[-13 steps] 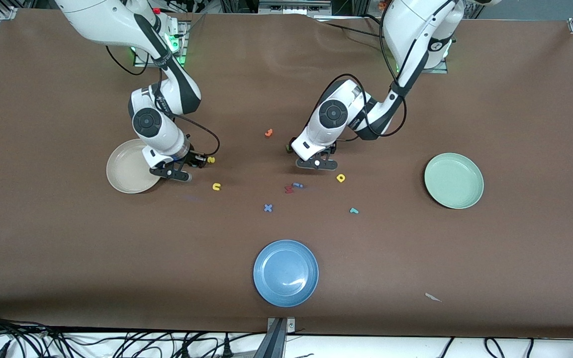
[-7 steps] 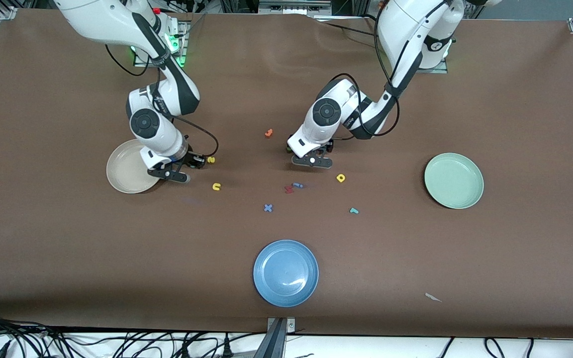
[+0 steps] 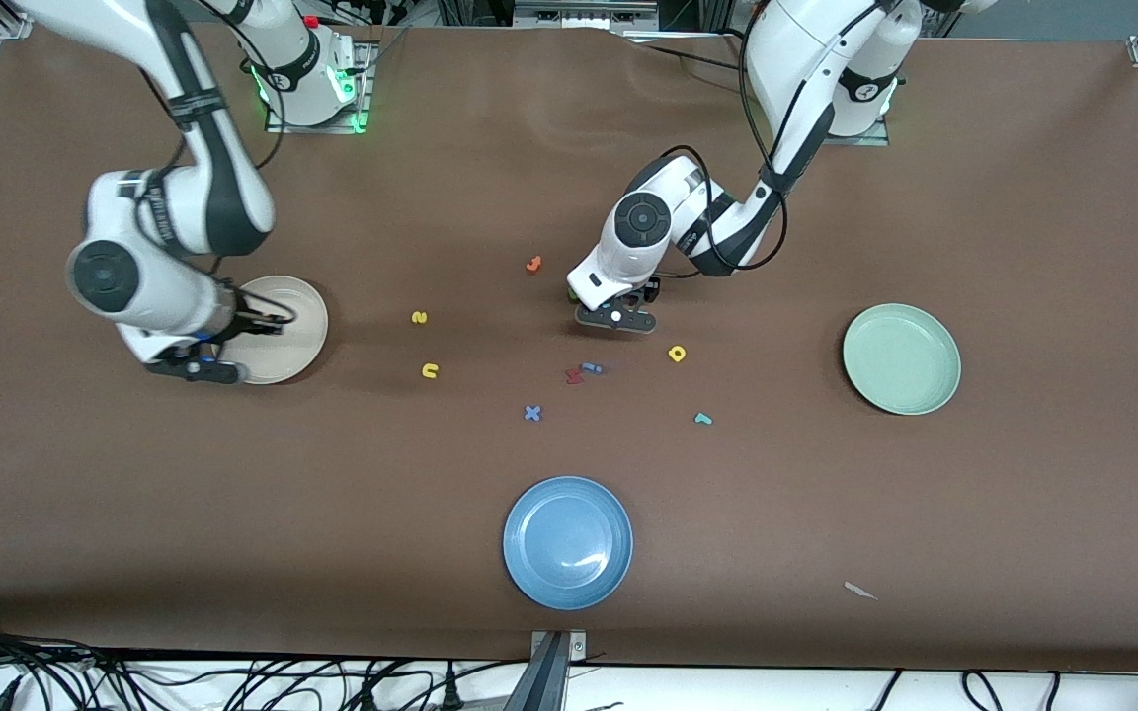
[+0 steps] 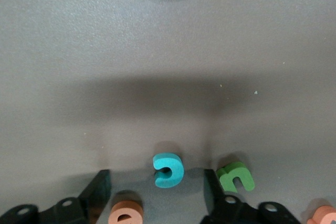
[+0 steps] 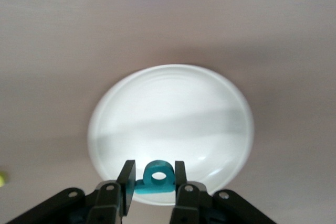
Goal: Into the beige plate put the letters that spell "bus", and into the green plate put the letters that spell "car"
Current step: 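Drop the b on the white plate while the left gripper carries the c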
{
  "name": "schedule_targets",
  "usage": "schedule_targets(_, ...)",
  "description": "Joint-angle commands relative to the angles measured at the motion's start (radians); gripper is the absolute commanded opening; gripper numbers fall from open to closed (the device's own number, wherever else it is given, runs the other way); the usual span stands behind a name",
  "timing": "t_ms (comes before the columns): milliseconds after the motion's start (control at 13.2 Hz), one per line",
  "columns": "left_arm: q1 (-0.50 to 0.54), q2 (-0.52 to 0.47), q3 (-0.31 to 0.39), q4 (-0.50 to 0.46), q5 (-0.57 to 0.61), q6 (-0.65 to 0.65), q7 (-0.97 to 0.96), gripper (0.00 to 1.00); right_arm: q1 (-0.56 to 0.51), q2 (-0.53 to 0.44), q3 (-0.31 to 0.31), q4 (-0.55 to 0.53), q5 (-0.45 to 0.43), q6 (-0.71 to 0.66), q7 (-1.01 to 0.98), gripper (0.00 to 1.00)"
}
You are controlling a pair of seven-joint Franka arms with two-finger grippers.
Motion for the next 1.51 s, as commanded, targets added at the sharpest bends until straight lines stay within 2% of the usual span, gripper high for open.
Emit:
schedule_targets(0,-0.011,0.018,0.009,0.022,0.023,-0.005,0.000,0.58,-0.011,0.064,-0.037,-0.003,-0.008,0.034,-0.104,0.22)
schedule_targets(76,-0.011,0.020,0.008,0.022,0.023,-0.005,0.000,0.49,-0.015,0.082,-0.040,-0.015,-0.008,0.063,-0.117,0.22)
schedule_targets(227,-0.011,0.021,0.009,0.022,0.023,-0.005,0.000,0.44,-0.038,0.114,-0.042,-0.033,-0.003,0.107,-0.163,0.23)
schedule_targets(302,-0.011,0.021,0.009,0.022,0.023,-0.005,-0.001,0.38,-0.049,0.125,-0.042,-0.035,-0.002,0.115,-0.180,0.30)
schedule_targets(378,-0.011,0.021,0.009,0.022,0.023,-0.005,-0.001,0.35,-0.049,0.125,-0.042,-0.035,0.000,0.115,-0.181,0.46)
schedule_targets(453,-0.011,0.021,0.009,0.022,0.023,-0.005,-0.001,0.28,-0.049,0.124,-0.040,-0.035,0.000,0.115,-0.181,0.82)
schedule_targets(529,-0.011,0.023,0.009,0.022,0.025,-0.005,0.000,0.22,-0.049,0.119,-0.040,-0.033,0.004,0.106,-0.180,0.99)
schedule_targets(756,-0.011,0.021,0.008,0.022,0.025,-0.005,0.002,0.00,-0.032,0.076,-0.028,-0.011,0.021,0.033,-0.143,0.99)
schedule_targets(907,-0.008,0.007,0.011,0.029,0.026,-0.019,0.002,0.00,-0.031,0.024,0.052,0.005,0.027,-0.024,-0.025,0.99)
schedule_targets(1058,0.016,-0.029,0.018,0.048,0.028,-0.085,0.003,0.00,-0.032,-0.017,0.133,0.005,0.027,-0.026,0.065,0.99)
schedule_targets(1209,0.094,-0.083,0.018,0.049,0.030,-0.154,0.041,0.00,-0.032,-0.028,0.213,0.006,0.027,-0.012,0.159,0.99)
schedule_targets(1436,0.228,-0.157,0.017,0.039,0.023,-0.255,0.216,0.00,-0.031,-0.011,0.316,-0.001,0.027,0.064,0.216,0.99)
